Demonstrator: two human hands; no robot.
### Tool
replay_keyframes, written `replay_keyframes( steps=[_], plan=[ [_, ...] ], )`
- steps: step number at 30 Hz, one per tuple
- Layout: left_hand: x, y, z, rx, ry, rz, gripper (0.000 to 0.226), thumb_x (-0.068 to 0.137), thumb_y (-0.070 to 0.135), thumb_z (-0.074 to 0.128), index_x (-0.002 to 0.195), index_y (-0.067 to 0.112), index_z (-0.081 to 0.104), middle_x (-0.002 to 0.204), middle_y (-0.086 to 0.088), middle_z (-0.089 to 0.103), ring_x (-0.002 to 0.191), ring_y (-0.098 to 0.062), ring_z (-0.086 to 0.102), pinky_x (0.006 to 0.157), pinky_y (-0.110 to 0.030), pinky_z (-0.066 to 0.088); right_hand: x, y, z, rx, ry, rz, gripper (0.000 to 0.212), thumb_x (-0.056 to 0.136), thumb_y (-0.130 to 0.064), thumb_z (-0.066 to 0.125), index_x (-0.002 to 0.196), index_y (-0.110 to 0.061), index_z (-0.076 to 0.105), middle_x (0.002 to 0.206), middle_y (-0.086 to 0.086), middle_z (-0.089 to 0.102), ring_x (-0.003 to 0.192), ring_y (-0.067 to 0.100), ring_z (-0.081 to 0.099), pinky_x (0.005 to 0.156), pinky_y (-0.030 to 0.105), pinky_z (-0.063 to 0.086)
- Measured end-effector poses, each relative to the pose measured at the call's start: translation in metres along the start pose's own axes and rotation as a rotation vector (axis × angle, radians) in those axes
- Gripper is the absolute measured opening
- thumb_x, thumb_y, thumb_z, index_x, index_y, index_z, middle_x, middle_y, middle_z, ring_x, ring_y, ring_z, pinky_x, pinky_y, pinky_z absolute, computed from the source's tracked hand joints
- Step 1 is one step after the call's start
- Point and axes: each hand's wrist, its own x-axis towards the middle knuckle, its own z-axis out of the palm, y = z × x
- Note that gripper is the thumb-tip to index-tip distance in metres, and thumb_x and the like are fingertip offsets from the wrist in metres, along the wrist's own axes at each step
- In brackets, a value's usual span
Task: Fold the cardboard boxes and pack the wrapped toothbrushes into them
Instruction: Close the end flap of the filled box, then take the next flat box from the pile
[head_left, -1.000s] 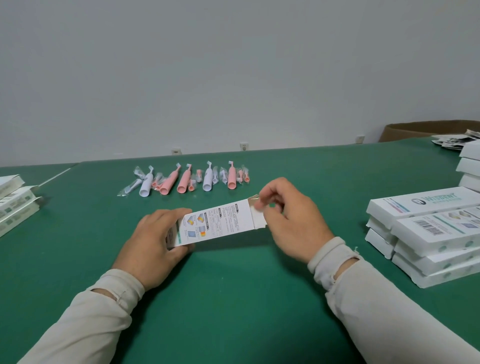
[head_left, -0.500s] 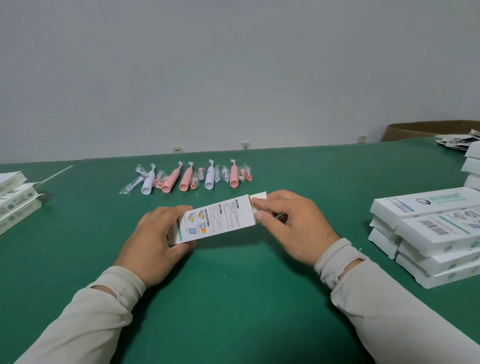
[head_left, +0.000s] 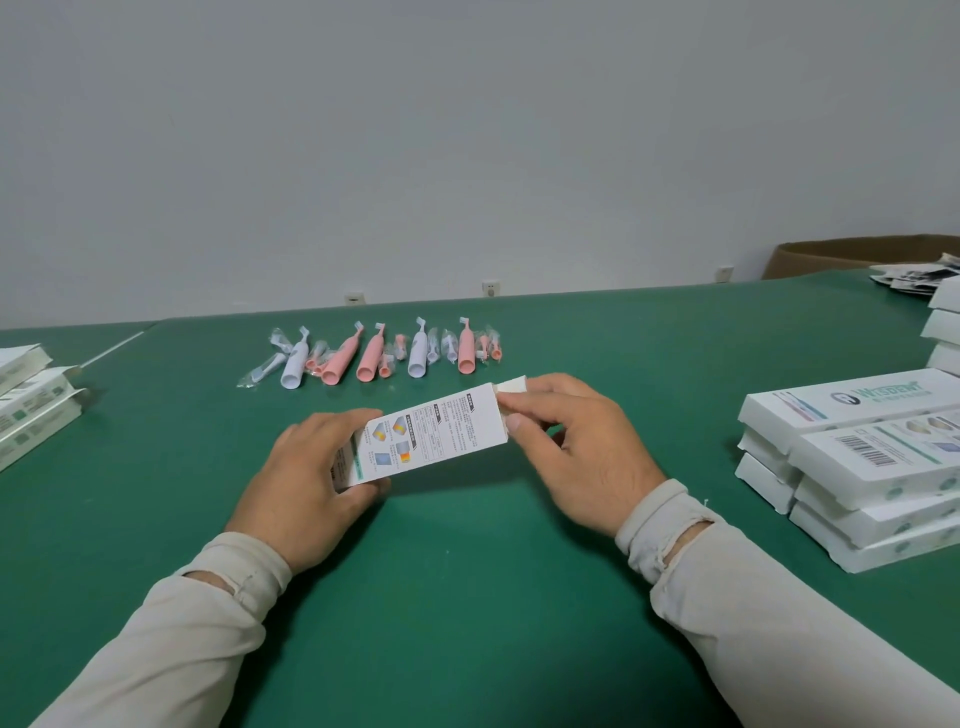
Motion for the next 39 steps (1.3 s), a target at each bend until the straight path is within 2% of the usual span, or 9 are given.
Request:
replay_keyframes(
  steps=[3,5,10,12,16,25,30,35,39],
  plan=[
    [0.000,0.001,-0.001,0.001,-0.005,-0.008,0.063,0.076,0.027,0.081,0.130,0.044,0.053,0.114,0.019,0.054,0.112,-0.018,0.049,0.095,-0.043,0.046,0.002,-0.002,-0.001,0.160,0.113,0.071,0.021,0.093,-0.018,0.061,0.105,-0.036,0.061,0.108,-0.019,0.065,0.082,-0.003,0.060,0.071,0.008,0.044],
    [0.000,0.001,-0.001,0.011,-0.003,-0.008,0.063,0.076,0.027,0.081,0.130,0.043,0.053,0.114,0.018,0.053,0.112,-0.019,0.049,0.095,-0.043,0.045,0.004,-0.003,0.000,0.315,0.151,0.153,0.022,0.092,-0.018,0.064,0.101,-0.036,0.055,0.098,-0.016,0.070,0.077,-0.002,0.062,0.071,0.012,0.048],
    [0.000,0.000,-0.001,0.015,0.007,-0.010,0.062,0.076,0.024,0.081,0.130,0.042,0.055,0.114,0.019,0.053,0.110,-0.018,0.050,0.095,-0.040,0.044,0.005,-0.003,0.005,0.429,0.149,0.210,0.015,0.087,-0.012,0.073,0.089,-0.027,0.069,0.076,-0.016,0.072,0.066,-0.002,0.063,0.067,0.012,0.049],
    [0.001,-0.001,-0.002,0.014,0.002,-0.007,0.063,0.076,0.023,0.081,0.131,0.041,0.054,0.115,0.019,0.054,0.112,-0.018,0.050,0.096,-0.041,0.044,0.006,-0.003,0.005,0.424,0.164,0.238,0.012,0.084,-0.015,0.077,0.089,-0.023,0.070,0.076,-0.011,0.070,0.062,0.003,0.059,0.064,0.016,0.049],
    [0.001,0.001,-0.001,0.010,-0.010,0.000,0.064,0.077,0.026,0.081,0.131,0.044,0.052,0.117,0.020,0.053,0.112,-0.016,0.049,0.096,-0.042,0.045,0.005,-0.005,0.006,0.477,0.136,0.290,0.011,0.084,-0.014,0.077,0.089,-0.013,0.067,0.076,0.005,0.069,0.058,0.015,0.060,0.063,0.034,0.058],
    [0.001,0.002,-0.002,0.004,-0.011,0.002,0.063,0.077,0.027,0.080,0.132,0.042,0.053,0.116,0.019,0.054,0.112,-0.017,0.050,0.097,-0.041,0.044,0.003,-0.003,0.007,0.430,0.115,0.251,0.007,0.089,-0.017,0.072,0.083,-0.017,0.072,0.073,0.003,0.073,0.061,0.013,0.068,0.062,0.025,0.055],
    [0.000,0.005,-0.005,0.025,-0.015,0.002,0.064,0.077,0.028,0.080,0.133,0.042,0.053,0.117,0.019,0.054,0.112,-0.017,0.050,0.094,-0.045,0.047,0.003,-0.004,0.005,0.319,0.126,0.280,0.019,0.091,-0.024,0.070,0.072,-0.019,0.071,0.067,-0.004,0.073,0.062,0.010,0.071,0.067,0.031,0.058],
    [0.000,0.008,-0.007,0.067,-0.021,0.005,0.064,0.079,0.030,0.078,0.135,0.042,0.050,0.119,0.018,0.053,0.114,-0.016,0.048,0.092,-0.047,0.048,0.003,-0.006,0.001,0.233,0.127,0.276,0.033,0.092,-0.031,0.066,0.064,-0.016,0.066,0.054,-0.006,0.063,0.049,0.006,0.054,0.053,0.016,0.041],
    [0.000,0.011,-0.008,0.058,-0.036,-0.005,0.065,0.079,0.031,0.078,0.135,0.043,0.049,0.119,0.019,0.053,0.113,-0.016,0.049,0.092,-0.048,0.049,0.002,-0.010,0.002,0.329,0.161,0.247,0.012,0.092,-0.017,0.066,0.084,-0.022,0.073,0.072,-0.006,0.069,0.066,0.012,0.060,0.067,0.031,0.055]
  ],
)
